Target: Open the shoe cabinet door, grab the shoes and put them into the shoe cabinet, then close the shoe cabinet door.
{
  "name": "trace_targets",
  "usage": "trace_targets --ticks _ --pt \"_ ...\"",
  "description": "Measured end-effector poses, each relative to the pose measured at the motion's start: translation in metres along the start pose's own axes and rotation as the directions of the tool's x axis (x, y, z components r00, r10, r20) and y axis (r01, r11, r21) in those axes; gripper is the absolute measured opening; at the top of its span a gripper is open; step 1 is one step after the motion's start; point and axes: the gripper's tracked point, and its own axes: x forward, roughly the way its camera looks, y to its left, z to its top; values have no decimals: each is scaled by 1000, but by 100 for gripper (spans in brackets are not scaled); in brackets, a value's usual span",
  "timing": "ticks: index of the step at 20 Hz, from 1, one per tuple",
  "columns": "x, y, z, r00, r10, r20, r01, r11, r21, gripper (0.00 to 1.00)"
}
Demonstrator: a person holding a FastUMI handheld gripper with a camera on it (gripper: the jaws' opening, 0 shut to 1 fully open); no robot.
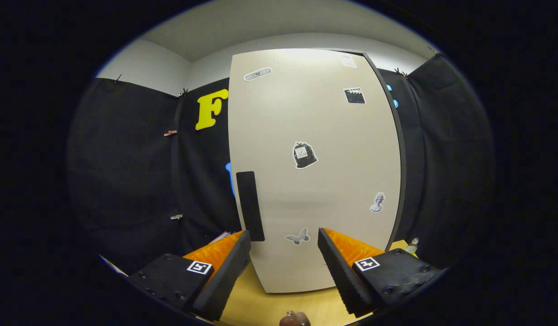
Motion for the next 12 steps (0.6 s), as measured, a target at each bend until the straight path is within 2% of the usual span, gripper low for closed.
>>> trace_targets --ticks 12 --pt "-1 1 1 1000 14 1 -14 1000 2 98"
